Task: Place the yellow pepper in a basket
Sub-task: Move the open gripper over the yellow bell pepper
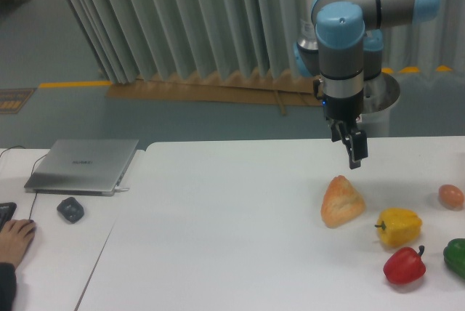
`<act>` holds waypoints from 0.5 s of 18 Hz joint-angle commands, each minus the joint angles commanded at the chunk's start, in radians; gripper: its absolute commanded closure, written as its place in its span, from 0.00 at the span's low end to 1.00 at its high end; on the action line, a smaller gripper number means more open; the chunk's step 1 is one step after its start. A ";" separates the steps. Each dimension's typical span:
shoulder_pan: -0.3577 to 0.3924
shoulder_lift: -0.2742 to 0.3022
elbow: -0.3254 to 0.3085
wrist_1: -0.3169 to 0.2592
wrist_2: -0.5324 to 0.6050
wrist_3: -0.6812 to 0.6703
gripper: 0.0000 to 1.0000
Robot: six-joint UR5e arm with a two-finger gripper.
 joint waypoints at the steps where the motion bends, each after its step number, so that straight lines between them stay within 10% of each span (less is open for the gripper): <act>1: -0.002 -0.005 0.009 0.003 -0.002 -0.002 0.00; 9: 0.002 -0.020 0.012 0.035 0.008 -0.074 0.00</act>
